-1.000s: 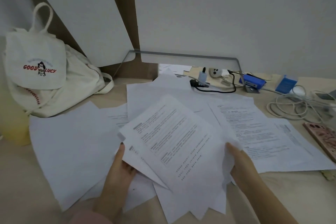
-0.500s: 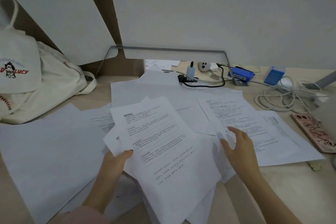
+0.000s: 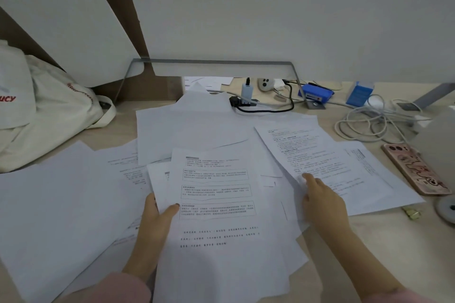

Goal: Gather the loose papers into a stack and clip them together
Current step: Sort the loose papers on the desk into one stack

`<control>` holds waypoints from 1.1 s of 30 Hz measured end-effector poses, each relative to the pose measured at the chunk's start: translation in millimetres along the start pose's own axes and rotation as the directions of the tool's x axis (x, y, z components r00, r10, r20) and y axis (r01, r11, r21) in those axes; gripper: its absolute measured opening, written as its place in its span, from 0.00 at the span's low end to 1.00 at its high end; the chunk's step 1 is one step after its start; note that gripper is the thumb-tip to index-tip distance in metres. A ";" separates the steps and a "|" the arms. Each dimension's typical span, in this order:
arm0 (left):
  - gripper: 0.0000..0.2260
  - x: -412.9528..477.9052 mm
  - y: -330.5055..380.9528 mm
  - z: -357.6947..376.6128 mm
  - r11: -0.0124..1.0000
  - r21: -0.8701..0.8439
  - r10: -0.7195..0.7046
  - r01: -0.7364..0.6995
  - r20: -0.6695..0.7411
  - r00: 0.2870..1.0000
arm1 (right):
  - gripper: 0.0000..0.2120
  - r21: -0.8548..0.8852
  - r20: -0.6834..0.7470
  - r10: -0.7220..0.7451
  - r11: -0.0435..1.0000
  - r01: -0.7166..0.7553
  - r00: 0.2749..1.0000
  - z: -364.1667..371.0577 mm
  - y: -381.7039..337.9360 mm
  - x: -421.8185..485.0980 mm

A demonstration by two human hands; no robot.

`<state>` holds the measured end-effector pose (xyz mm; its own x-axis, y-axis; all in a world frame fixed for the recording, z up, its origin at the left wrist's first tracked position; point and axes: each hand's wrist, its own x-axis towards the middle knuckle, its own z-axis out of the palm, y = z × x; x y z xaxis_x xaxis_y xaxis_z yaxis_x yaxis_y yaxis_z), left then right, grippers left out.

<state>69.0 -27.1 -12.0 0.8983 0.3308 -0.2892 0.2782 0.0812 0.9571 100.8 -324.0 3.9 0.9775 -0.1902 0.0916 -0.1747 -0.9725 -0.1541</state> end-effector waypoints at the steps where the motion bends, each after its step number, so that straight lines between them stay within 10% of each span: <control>1: 0.14 -0.5 -1.3 0.8 1.000 0.019 0.007 -0.007 -0.007 1.000 | 0.20 0.109 -0.006 0.046 0.993 -0.045 0.999 -4.8 1.7 -1.0; 5: 0.17 -1.6 -3.9 1.5 0.997 0.068 0.036 -0.033 -0.043 0.998 | 0.17 0.500 0.001 0.077 0.864 -0.067 0.997 -22.5 -3.5 -16.2; 12: 0.13 -7.2 -0.4 7.1 0.999 0.013 0.042 -0.041 -0.068 0.997 | 0.14 0.671 0.132 -0.214 0.738 0.071 0.968 -27.8 -47.7 -61.3; 26: 0.21 -17.8 2.4 9.2 0.999 -0.009 0.045 -0.044 0.036 0.998 | 0.08 0.863 0.493 -0.410 0.340 -0.373 0.767 -8.5 -99.6 -97.4; 33: 0.20 -7.6 -8.1 9.8 0.988 0.115 0.104 -0.106 0.024 0.994 | 0.10 0.933 0.173 0.128 0.297 -0.205 0.976 -29.5 -25.6 -69.0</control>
<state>63.3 -39.5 -17.7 0.9304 0.3144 -0.1885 0.2185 -0.0626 0.9738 34.3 -289.9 30.5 0.9525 -0.2873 -0.1009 -0.1415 -0.1239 -0.9822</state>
